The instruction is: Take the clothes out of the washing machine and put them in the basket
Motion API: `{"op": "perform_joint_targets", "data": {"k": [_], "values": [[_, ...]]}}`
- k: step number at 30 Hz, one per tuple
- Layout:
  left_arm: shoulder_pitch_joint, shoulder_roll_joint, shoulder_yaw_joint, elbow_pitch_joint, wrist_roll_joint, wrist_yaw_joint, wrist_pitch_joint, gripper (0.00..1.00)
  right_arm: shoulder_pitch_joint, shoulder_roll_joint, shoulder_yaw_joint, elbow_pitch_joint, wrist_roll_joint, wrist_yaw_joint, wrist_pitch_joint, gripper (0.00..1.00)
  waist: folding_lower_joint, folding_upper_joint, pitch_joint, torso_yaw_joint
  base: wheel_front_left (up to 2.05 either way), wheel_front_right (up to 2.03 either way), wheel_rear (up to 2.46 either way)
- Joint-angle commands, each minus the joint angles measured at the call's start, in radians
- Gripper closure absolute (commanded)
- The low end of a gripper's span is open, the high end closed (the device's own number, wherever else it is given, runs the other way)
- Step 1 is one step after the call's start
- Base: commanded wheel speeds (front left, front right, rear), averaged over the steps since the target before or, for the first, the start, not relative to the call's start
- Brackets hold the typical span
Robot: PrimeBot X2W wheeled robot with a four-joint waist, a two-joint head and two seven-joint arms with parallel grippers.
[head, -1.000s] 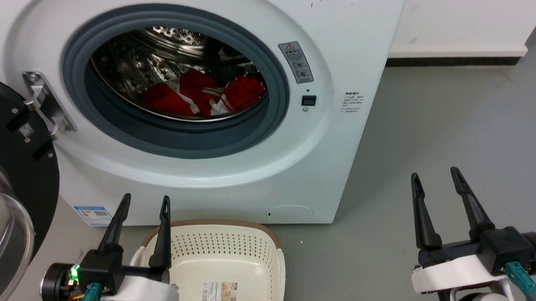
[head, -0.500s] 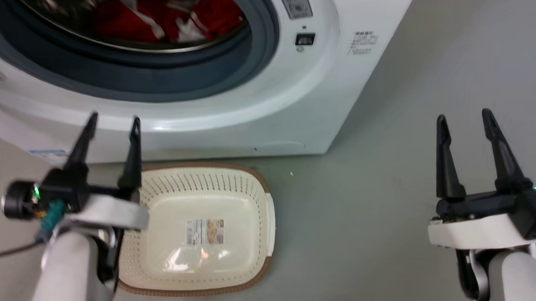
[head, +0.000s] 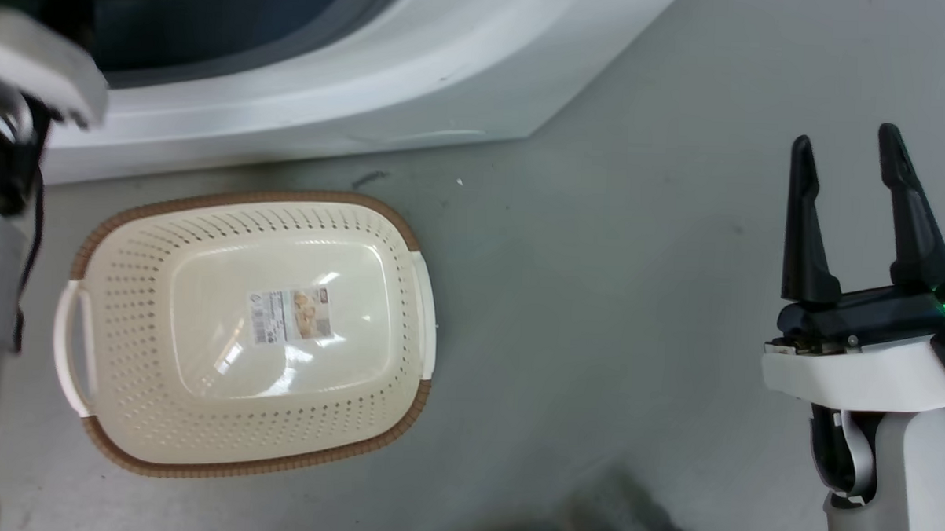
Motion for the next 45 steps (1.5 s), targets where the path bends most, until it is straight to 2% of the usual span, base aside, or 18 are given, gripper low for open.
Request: {"op": "perform_joint_targets", "data": {"k": [1, 9, 14, 21, 25, 26, 32, 40, 41, 42, 45], "values": [[-0.034, 0.019, -0.015, 0.010, -0.010, 0.000, 0.018, 0.00, -0.025, 0.004, 0.009, -0.009, 0.006, -0.001, -0.002, 0.00, -0.0003, 0.0000, 0.061, -0.035, 0.00, 0.00, 0.00], [-0.393, 0.160, -0.207, 0.113, -0.103, 0.001, 0.291, 0.00, -0.038, 0.003, 0.070, -0.033, 0.042, -0.001, -0.002, 0.00, -0.0003, 0.0000, 0.163, -0.089, 0.00, 0.00, 0.00], [-0.585, 0.229, -0.299, 0.170, -0.165, 0.001, 0.474, 0.00, -0.053, 0.004, 0.097, -0.048, 0.075, -0.001, -0.002, 0.00, -0.0003, 0.0000, 0.218, -0.130, 0.00, 0.00, 0.00], [-0.736, 0.297, -0.439, 0.210, -0.228, 0.001, 0.661, 0.00, -0.053, 0.003, 0.148, -0.056, 0.114, -0.001, -0.002, 0.00, -0.0003, 0.0000, 0.260, -0.177, 0.00, 0.00, 0.00], [-0.795, 0.329, -0.475, 0.241, -0.261, 0.001, 0.767, 0.00, -0.042, 0.003, 0.171, -0.065, 0.139, -0.001, -0.002, 0.00, -0.0003, 0.0000, 0.284, -0.201, 0.00, 0.00, 0.00], [-0.824, 0.348, -0.496, 0.248, -0.276, 0.001, 0.822, 0.00, -0.025, 0.003, 0.190, -0.059, 0.145, -0.001, -0.002, 0.00, -0.0003, 0.0000, 0.300, -0.219, 0.00, 0.00, 0.00], [-0.861, 0.390, -0.531, 0.249, -0.295, 0.001, 0.884, 0.00, -0.011, 0.003, 0.211, -0.064, 0.162, -0.001, -0.002, 0.00, -0.0003, 0.0000, 0.324, -0.250, 0.00, 0.00, 0.00], [-0.857, 0.394, -0.568, 0.283, -0.328, 0.001, 0.937, 0.00, -0.001, 0.003, 0.212, -0.071, 0.170, -0.001, -0.002, 0.00, -0.0003, 0.0000, 0.336, -0.249, 0.00, 0.00, 0.00], [-0.856, 0.393, -0.571, 0.287, -0.335, 0.001, 0.942, 0.21, -0.001, 0.003, 0.212, -0.071, 0.171, -0.001, -0.002, 0.00, -0.0003, 0.0000, 0.337, -0.248, 0.00, 0.00, 0.00], [-0.854, 0.392, -0.577, 0.286, -0.342, 0.001, 0.945, 1.00, -0.002, 0.003, 0.213, -0.071, 0.172, -0.001, -0.002, 0.00, -0.0003, 0.0000, 0.337, -0.247, 0.00, 0.00, 0.00], [-0.860, 0.401, -0.585, 0.280, -0.355, 0.001, 0.933, 1.00, -0.010, 0.003, 0.215, -0.068, 0.174, -0.001, -0.002, 0.00, -0.0003, 0.0000, 0.338, -0.246, 0.00, 0.00, 0.00]]}}
